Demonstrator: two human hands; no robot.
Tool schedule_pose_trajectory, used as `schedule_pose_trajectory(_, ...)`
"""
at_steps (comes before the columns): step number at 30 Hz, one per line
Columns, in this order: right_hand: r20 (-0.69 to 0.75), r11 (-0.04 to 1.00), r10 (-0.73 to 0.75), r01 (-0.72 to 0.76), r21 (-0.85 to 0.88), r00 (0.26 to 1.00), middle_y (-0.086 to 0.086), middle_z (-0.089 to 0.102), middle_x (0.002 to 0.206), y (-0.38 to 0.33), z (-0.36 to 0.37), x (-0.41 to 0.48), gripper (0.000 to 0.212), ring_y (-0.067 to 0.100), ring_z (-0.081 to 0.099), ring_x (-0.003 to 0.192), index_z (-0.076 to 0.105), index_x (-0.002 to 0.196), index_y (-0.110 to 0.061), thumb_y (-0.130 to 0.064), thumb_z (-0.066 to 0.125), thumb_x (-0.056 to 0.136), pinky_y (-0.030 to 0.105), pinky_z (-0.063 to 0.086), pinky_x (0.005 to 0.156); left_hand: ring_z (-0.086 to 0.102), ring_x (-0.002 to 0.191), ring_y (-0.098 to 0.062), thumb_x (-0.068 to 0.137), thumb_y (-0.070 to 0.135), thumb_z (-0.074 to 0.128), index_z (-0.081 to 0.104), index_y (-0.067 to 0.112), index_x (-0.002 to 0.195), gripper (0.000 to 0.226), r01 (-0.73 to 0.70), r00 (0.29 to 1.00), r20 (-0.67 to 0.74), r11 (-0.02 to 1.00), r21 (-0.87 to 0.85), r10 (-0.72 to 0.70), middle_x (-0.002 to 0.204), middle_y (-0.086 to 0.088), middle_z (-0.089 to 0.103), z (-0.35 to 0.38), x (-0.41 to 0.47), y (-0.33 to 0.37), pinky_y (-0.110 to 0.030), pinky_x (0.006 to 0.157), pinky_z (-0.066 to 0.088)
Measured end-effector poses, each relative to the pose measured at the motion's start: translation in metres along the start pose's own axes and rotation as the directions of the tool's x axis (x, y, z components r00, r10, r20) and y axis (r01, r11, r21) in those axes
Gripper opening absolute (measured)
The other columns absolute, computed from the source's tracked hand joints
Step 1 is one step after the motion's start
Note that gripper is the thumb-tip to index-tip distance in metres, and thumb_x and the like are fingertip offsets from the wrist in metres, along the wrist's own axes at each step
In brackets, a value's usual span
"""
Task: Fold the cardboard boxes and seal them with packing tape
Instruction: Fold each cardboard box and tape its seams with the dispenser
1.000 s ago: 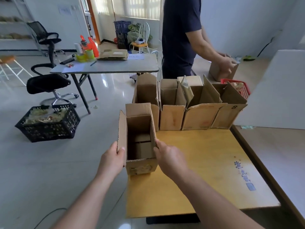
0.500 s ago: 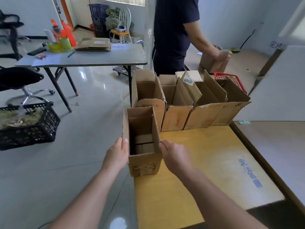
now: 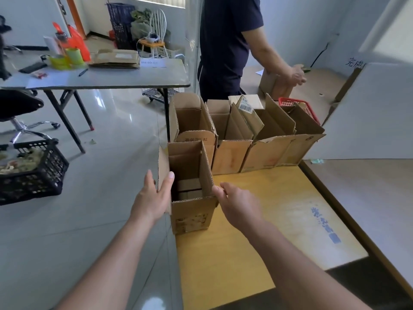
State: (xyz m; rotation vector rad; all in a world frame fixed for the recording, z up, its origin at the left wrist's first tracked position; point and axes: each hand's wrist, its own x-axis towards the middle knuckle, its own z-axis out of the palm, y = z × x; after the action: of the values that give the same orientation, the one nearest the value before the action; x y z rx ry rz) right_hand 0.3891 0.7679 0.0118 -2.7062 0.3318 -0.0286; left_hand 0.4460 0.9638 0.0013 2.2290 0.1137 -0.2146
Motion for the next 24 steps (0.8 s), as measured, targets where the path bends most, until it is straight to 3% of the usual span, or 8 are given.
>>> schedule_pose_trajectory(5,-0.163,0.997,-0.074,0.067,-0.05,0.984,0.0,0.065,0.117,0.028,-0.029,-0.025,0.036,0.023,0.061,0.101,0.056,0.127,-0.021,-0.039,0.043,0.098,0.032,0.049,0.077,0.027,0.142,-0.028,0.09,0.061,0.04,0.026,0.019,0.149,0.074,-0.217,0.933,-0.219,0.933,0.288,0.285,0.156,-0.007,0.027,0.008,-0.033,0.034,-0.048,0.104,0.038)
schedule_pose_trajectory(9,-0.239,0.998,-0.051,0.04,-0.049,0.97,-0.002,0.061,0.123,0.075,-0.062,-0.059,0.032,0.023,0.06,0.103,0.057,0.126,-0.025,-0.034,0.043,0.098,0.034,0.049,0.081,0.041,0.132,-0.025,0.091,0.047,0.054,0.045,0.019,0.14,0.058,-0.43,0.833,-0.232,0.851,0.301,0.503,0.145,-0.004,0.046,0.055,-0.078,0.07,-0.044,0.096,0.046)
schedule_pose_trajectory(13,-0.328,0.994,0.004,-0.04,-0.103,0.945,-0.004,0.062,0.12,0.147,-0.099,-0.11,0.031,0.019,0.063,0.097,0.057,0.126,-0.027,-0.034,0.042,0.099,0.031,0.05,0.079,0.053,0.115,-0.016,0.093,0.045,0.052,0.052,0.022,0.132,0.045,-0.56,0.81,0.008,0.769,0.307,0.586,0.123,0.004,0.059,0.126,-0.12,0.107,-0.033,0.089,0.049)
schedule_pose_trajectory(17,-0.371,0.97,0.136,-0.2,-0.14,0.918,-0.005,0.062,0.111,0.231,-0.13,-0.175,0.029,0.019,0.063,0.088,0.061,0.116,-0.026,-0.036,0.039,0.099,0.029,0.045,0.068,0.053,0.103,-0.011,0.094,0.049,0.048,0.056,0.024,0.123,0.039,-0.658,0.745,0.189,0.657,0.367,0.64,0.108,0.01,0.059,0.2,-0.164,0.141,-0.027,0.077,0.047)
schedule_pose_trajectory(20,-0.407,0.932,0.251,-0.333,-0.143,0.878,-0.005,0.061,0.107,0.291,-0.148,-0.228,0.028,0.02,0.061,0.086,0.061,0.109,-0.025,-0.038,0.038,0.097,0.029,0.039,0.063,0.054,0.101,-0.011,0.094,0.051,0.047,0.057,0.025,0.118,0.037,-0.741,0.665,0.294,0.557,0.375,0.687,0.108,0.01,0.06,0.262,-0.207,0.172,-0.025,0.074,0.045)
schedule_pose_trajectory(24,-0.458,0.848,0.426,-0.521,-0.098,0.78,-0.004,0.058,0.118,0.365,-0.167,-0.299,0.031,0.022,0.061,0.099,0.058,0.117,-0.026,-0.039,0.038,0.096,0.032,0.045,0.076,0.056,0.1,-0.012,0.092,0.051,0.05,0.06,0.024,0.111,0.034,-0.855,0.519,0.404,0.451,0.257,0.753,0.107,0.007,0.063,0.338,-0.267,0.215,-0.027,0.075,0.049)
